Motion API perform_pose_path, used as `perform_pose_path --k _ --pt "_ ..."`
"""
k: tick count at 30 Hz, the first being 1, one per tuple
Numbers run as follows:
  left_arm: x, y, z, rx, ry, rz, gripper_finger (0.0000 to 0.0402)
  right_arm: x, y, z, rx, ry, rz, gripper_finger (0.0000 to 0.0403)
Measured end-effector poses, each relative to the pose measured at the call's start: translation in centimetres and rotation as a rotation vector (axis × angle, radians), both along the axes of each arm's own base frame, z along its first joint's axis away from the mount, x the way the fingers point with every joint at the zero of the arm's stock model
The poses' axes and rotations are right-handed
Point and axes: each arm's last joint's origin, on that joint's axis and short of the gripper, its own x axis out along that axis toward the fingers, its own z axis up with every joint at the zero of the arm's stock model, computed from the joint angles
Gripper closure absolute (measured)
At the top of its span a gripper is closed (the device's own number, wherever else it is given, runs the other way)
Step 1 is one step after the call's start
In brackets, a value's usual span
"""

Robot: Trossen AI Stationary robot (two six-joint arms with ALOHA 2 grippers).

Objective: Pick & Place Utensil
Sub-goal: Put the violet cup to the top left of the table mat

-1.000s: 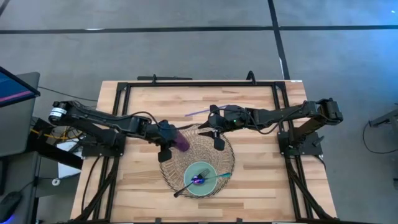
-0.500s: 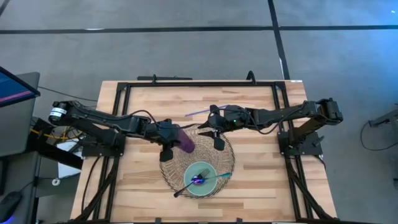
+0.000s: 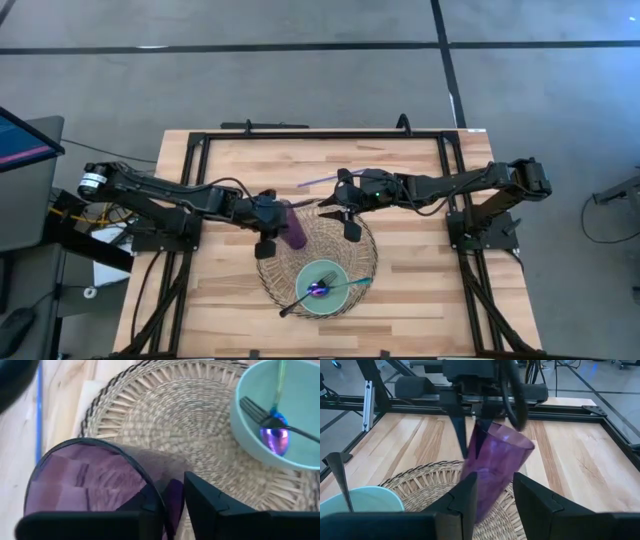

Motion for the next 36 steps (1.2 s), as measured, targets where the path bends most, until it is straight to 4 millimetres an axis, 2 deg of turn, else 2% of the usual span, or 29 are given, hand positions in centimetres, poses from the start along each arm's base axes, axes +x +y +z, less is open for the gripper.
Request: perform_pose_path --k 5,7,11,17,21,29,36 --pt "0.0 0.0 0.1 0.035 0.007 -0.026 0.0383 0.0 0.0 0.0 0.0 0.0 0.0 0.0284" --pt "0.0 -0.1 0.4 0.057 -0.002 -0.049 0.039 0.0 0.0 0.0 0.0 0.0 0.0 0.0284" --pt "0.0 -0.1 0.9 0.065 0.008 -0.058 0.0381 0.0 0.0 0.0 0.0 0.0 0.0 0.0284" --pt "-1.2 0.1 1.3 0.058 0.171 -0.039 0.0391 0.0 0.0 0.0 0.0 0.0 0.0 0.0284" --pt "-1.4 0.2 1.9 0.056 0.189 -0.017 0.0382 0.0 0.0 0.0 0.0 0.0 0.0 0.0284" --pt "-1.6 0.0 1.6 -0.014 0.241 -0.044 0.0391 0.0 0.0 0.0 0.0 0.0 0.0 0.0284" --pt "-1.4 0.0 1.5 0.006 0.242 -0.025 0.0354 0.0 0.0 0.0 0.0 0.002 0.0 0.0284"
